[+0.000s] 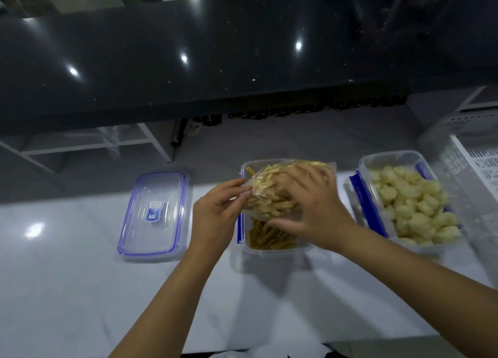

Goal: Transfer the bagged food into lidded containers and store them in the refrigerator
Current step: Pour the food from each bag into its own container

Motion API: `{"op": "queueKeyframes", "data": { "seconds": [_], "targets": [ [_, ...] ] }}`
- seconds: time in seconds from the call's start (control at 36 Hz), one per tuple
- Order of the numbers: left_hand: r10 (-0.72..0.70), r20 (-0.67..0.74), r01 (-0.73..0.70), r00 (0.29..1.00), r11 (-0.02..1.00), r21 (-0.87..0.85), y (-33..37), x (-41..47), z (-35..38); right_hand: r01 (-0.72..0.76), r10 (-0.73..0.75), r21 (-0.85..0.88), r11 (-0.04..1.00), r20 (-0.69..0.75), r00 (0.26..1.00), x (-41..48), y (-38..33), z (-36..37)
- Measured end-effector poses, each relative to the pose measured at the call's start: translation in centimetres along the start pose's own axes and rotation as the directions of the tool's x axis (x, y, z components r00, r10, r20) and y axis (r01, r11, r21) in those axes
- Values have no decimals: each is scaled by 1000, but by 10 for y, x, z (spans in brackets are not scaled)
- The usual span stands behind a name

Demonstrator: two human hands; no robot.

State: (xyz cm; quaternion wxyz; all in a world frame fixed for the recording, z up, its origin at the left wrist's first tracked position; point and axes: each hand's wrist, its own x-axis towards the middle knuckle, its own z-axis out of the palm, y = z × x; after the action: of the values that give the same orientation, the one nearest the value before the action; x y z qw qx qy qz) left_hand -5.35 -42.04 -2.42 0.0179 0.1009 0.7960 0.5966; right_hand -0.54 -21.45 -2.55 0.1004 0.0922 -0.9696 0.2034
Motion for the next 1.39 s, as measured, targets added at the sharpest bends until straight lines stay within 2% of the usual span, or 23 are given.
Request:
{"op": "queueKeyframes", "data": {
  "seconds": [0.06, 0.11, 0.19, 0.25, 0.31, 0.42, 0.53, 0.61, 0.69, 0.78, 0.86, 0.94, 1.0, 1.06, 1.11, 1.19, 1.28, 1.39],
  "targets": [
    [0, -21, -1, 1000, 999, -51, -1, 0, -2, -100, 108, 75, 992, -114, 988, -2, 10, -14],
    [-13, -38, 10, 999, 996, -90, -3, 0, -4, -186, 206, 136, 973, -158, 966, -1, 28, -28],
    [-38, -37, 33, 999, 992, -125, -5, -1, -3, -266, 277, 294, 918, 6, 961, 3, 57, -42],
    [-53, -27, 49, 998, 991, -123, -6, -1, -3, -267, 278, 352, 897, 20, 960, 4, 68, -44],
    [-53, -23, 50, 998, 992, -114, -6, 0, -3, -257, 279, 318, 913, -23, 960, 6, 72, -42],
    [-21, -31, 17, 999, 991, -131, 4, 7, -6, -248, 261, 310, 918, -2, 965, 13, 71, -42],
    [-27, -63, 12, 998, 976, -218, 14, 17, -8, -262, 254, 425, 866, 78, 964, 16, 72, -51],
    [-64, -67, 49, 996, 977, -207, 10, 18, -8, -272, 239, 397, 877, 133, 962, 10, 77, -49],
    [-113, -73, 94, 991, 970, -226, 1, 12, -8, -265, 262, 358, 896, 56, 963, 4, 78, -40],
    [-147, -77, 123, 986, 960, -253, 0, 10, -7, -239, 267, 403, 883, -13, 964, 6, 70, -36],
    [-143, -95, 106, 985, 942, -319, 11, 19, -10, -219, 308, 568, 793, -63, 949, 14, 62, -49],
    [-90, -95, 42, 991, 905, -424, 25, 27, -20, -82, 313, 722, 687, -192, 930, 23, 53, -73],
    [-56, -100, 4, 993, 889, -458, 31, 30, -24, -29, 320, 776, 630, -226, 920, 27, 45, -78],
    [-58, -80, 13, 995, 881, -473, 30, 31, -20, -59, 328, 806, 589, -172, 929, 29, 40, -69],
    [-89, 4, 81, 996, 891, -447, 22, 27, -12, -131, 376, 812, 569, -116, 919, 26, 42, -54],
    [-142, 120, 176, 983, 916, -361, -1, 15, -4, -219, 486, 889, 402, -4, 874, 14, 55, -39],
    [-205, 143, 239, 968, 924, -297, -21, 5, -2, -283, 485, 927, 248, 134, 864, -5, 61, -17],
    [-239, 95, 256, 966, 927, -275, -27, 5, -1, -271, 468, 934, 233, 137, 873, -16, 52, 3]
  ]
}}
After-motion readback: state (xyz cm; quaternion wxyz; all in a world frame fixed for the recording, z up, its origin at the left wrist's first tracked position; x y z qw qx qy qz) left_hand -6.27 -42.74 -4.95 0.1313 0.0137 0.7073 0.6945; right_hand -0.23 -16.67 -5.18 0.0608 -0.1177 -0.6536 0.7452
